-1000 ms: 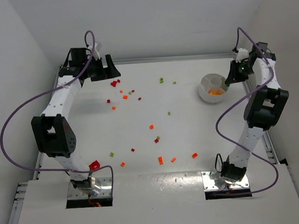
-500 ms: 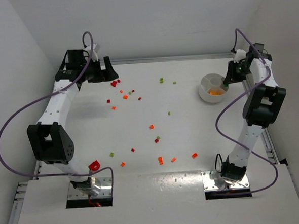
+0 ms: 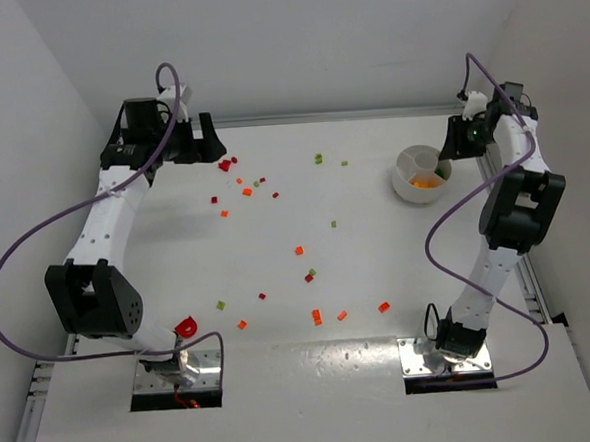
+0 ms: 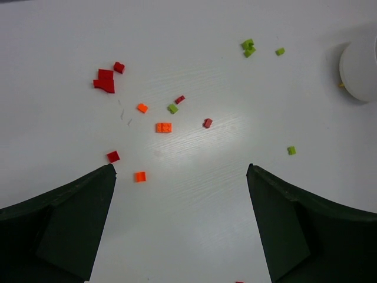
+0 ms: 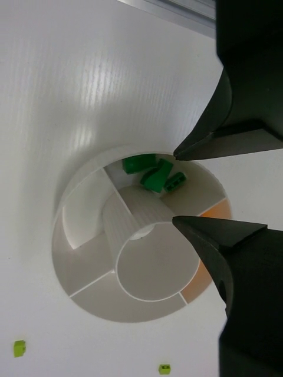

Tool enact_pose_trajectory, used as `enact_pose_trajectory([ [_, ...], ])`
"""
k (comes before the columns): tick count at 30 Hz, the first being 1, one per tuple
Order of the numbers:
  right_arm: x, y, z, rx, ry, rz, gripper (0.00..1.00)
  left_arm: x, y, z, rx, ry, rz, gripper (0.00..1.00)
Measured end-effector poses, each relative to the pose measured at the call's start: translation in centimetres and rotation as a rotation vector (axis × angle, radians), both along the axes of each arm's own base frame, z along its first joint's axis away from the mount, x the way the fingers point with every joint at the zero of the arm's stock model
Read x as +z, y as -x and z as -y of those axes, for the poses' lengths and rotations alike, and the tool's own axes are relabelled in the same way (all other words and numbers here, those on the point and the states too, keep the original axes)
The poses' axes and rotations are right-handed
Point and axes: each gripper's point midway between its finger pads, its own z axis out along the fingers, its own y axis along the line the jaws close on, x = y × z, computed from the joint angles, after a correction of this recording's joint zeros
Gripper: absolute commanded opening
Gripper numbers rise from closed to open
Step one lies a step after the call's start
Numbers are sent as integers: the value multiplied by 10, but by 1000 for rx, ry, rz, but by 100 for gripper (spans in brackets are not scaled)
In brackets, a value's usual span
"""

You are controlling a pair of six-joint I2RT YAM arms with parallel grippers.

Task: Sort the legos into containers by color

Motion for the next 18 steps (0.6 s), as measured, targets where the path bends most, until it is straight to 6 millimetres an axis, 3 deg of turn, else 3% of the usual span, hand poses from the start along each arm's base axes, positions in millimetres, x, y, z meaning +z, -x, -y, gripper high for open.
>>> enact_pose_trajectory([
  [5, 29, 5, -7, 34, 22, 126, 50, 27, 12, -12, 24, -64, 104, 100],
  [6, 42, 8, -11, 47, 30, 173, 66, 32, 14, -15, 31, -82, 126, 100],
  [9, 87, 18, -19, 61, 79, 356, 92, 44, 18, -24, 52, -136, 181, 100],
  [12, 122, 34, -29, 79, 132, 530, 100, 42, 25, -31, 50, -188, 213, 100],
  [15, 131, 37, -37, 143, 135, 566, 100, 27, 34, -36, 48, -216, 200, 100],
  [18, 112, 37, -46, 210, 82, 515, 100, 12, 38, -39, 36, -240, 167, 100],
])
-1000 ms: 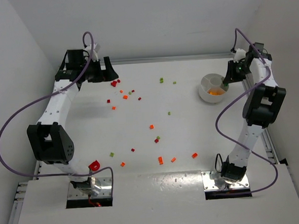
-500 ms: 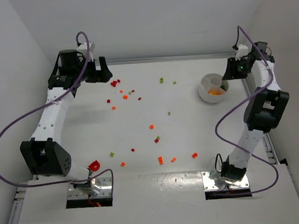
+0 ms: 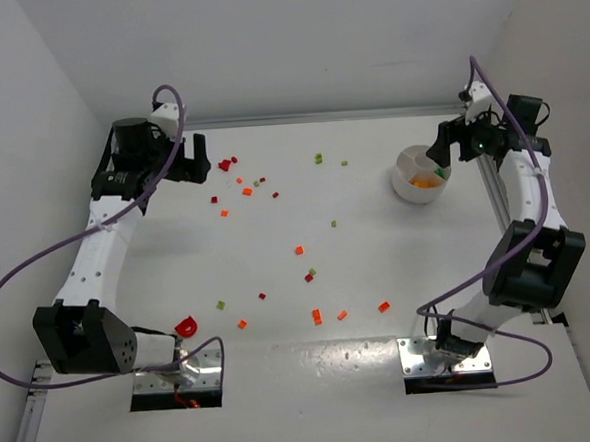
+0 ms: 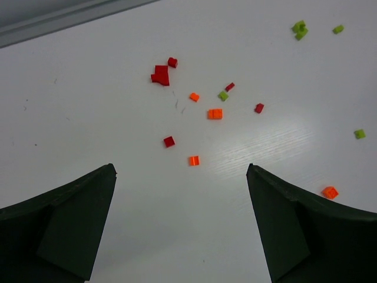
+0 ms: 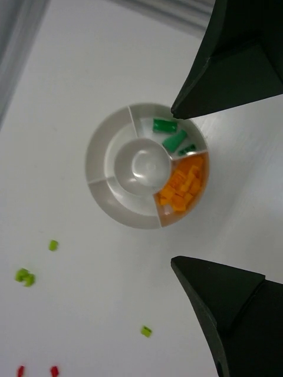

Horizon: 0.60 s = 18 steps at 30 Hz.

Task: Sort the legos into containers by color

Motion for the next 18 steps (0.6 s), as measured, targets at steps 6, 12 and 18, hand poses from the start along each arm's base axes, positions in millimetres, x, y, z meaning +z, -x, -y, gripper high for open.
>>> enact_pose_trajectory([
  [6, -73, 22, -15, 84, -59, -200, 100, -26, -19, -5, -18, -80, -75, 91],
  [12, -104, 44, -31, 182, -57, -253, 97, -73, -12, -6, -77, -162, -248, 91],
  [18, -114, 59, -47, 281, -24, -282, 96, -90, 8, -7, -151, -196, -336, 85],
])
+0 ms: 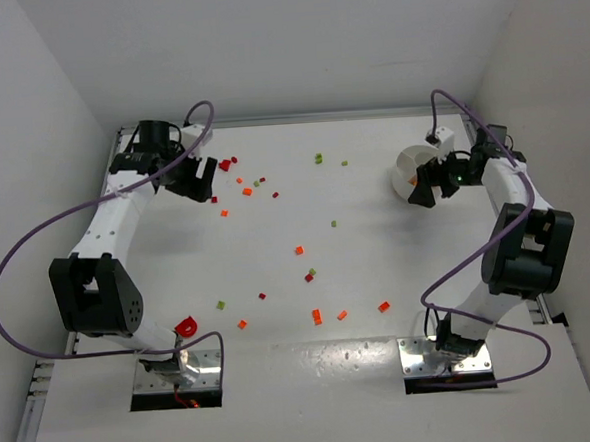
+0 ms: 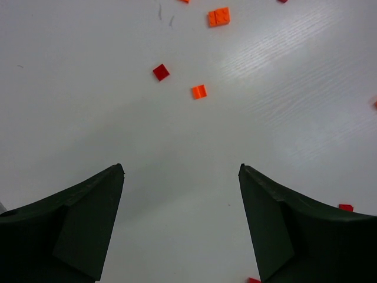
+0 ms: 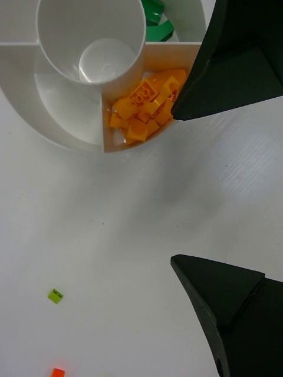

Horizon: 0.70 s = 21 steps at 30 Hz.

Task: Sort the legos into containers by color

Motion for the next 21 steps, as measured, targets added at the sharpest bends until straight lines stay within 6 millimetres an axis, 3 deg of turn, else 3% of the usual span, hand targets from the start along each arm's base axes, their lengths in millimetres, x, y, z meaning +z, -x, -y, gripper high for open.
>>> enact_pose_trajectory([
  [5, 8, 1, 2, -16, 13, -36, 94, -20, 21, -9, -47, -49, -48, 86],
  [9, 2, 11, 7, -66, 37, -116, 94, -41, 53, -19, -93, -92, -128, 88],
  [13, -5, 23, 16, -130, 78, -214, 93, -48, 86, -23, -167, -127, -197, 86],
  [17, -7, 29, 22, -170, 105, -270, 92, -53, 130, -22, -266, -143, -266, 84],
  [21, -9, 39, 22, -184, 109, -318, 92, -72, 179, -24, -327, -154, -363, 83],
])
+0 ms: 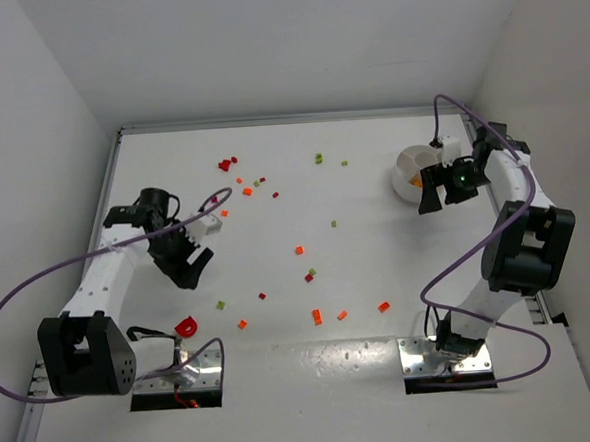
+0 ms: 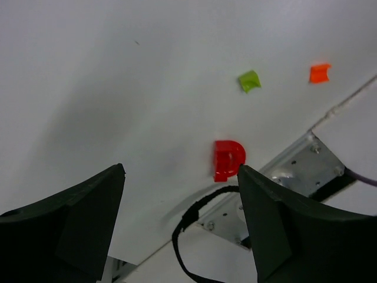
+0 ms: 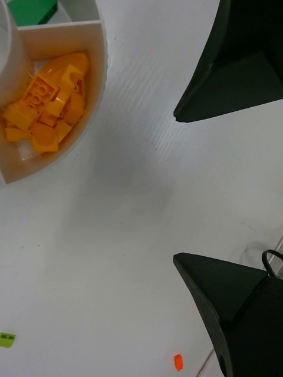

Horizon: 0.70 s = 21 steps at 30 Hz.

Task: Sort the legos into containers by color

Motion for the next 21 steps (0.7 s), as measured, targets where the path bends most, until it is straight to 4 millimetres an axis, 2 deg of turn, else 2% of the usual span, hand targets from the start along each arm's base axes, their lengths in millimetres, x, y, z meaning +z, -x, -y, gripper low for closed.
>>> enact_pose_trajectory([
  [4, -1, 8, -2, -1, -7, -33, 91, -26, 45, -4, -54, -21, -133, 81],
  [9, 1, 13, -3, 1, -10, -47, 91, -49, 76, -9, -90, -40, -224, 78],
  [14, 4, 14, -4, 13, -10, -34, 90, -55, 77, -13, -98, -84, -250, 78],
  [21, 4, 15, -7, 32, -24, -26, 90, -74, 70, -24, -90, -158, -328, 60],
])
